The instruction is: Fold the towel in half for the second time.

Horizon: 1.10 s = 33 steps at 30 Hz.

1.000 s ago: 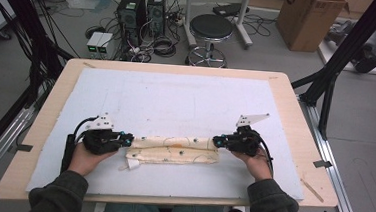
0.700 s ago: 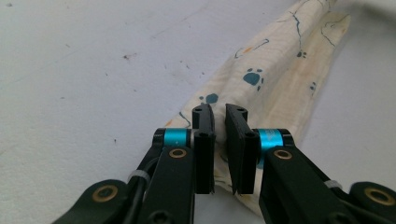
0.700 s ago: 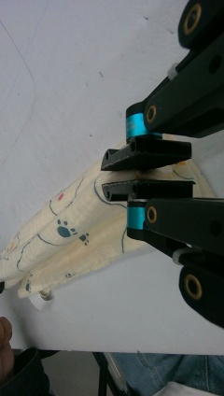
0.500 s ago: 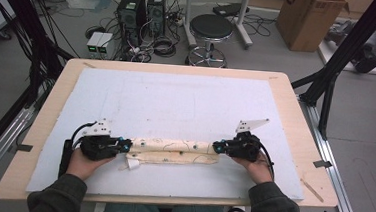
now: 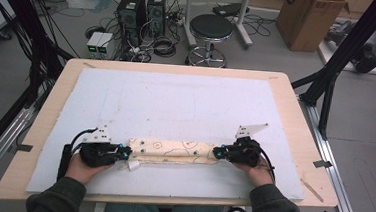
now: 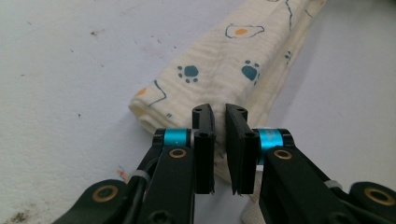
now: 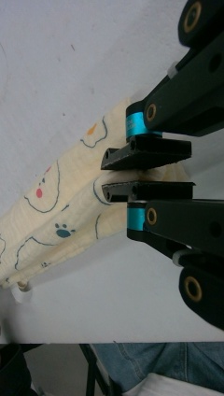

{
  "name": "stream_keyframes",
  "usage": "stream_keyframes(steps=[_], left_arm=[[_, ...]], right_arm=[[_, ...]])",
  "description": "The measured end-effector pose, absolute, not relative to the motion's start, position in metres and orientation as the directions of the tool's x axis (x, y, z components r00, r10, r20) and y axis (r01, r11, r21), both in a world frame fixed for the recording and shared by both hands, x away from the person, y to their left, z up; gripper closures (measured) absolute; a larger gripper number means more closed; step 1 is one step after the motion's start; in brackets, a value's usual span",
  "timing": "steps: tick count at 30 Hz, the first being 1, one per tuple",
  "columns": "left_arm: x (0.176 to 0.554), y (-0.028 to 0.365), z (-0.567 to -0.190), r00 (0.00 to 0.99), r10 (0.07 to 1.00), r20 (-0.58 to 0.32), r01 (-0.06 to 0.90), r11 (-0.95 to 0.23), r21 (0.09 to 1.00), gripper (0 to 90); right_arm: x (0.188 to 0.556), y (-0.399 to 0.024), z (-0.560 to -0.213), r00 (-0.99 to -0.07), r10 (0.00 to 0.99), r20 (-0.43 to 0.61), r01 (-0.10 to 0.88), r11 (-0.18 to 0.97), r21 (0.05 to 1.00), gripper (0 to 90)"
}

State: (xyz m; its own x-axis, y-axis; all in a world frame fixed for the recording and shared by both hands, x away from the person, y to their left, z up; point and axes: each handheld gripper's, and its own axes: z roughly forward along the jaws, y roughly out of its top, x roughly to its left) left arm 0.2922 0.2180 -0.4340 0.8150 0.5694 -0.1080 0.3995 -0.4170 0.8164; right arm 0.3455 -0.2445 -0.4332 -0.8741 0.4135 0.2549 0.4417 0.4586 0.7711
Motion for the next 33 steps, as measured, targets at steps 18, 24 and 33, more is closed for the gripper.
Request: stream_keyframes(steps=[18,24,33], left_arm=[[0.294,0.215,-0.415,0.841,0.517,-0.157,0.375,-0.349,0.859,49.4],[0.304,0.201,-0.410,0.851,0.507,-0.133,0.360,-0.380,0.852,69.5],[0.322,0.164,-0.414,0.860,0.497,-0.113,0.371,-0.458,0.808,85.6]], right_arm=[[0.342,-0.246,-0.411,-0.887,0.366,0.281,0.418,0.376,0.827,58.8],[0.349,-0.230,-0.406,-0.887,0.374,0.269,0.417,0.404,0.814,71.3],[0.361,-0.190,-0.408,-0.905,0.336,0.262,0.403,0.471,0.785,78.9]])
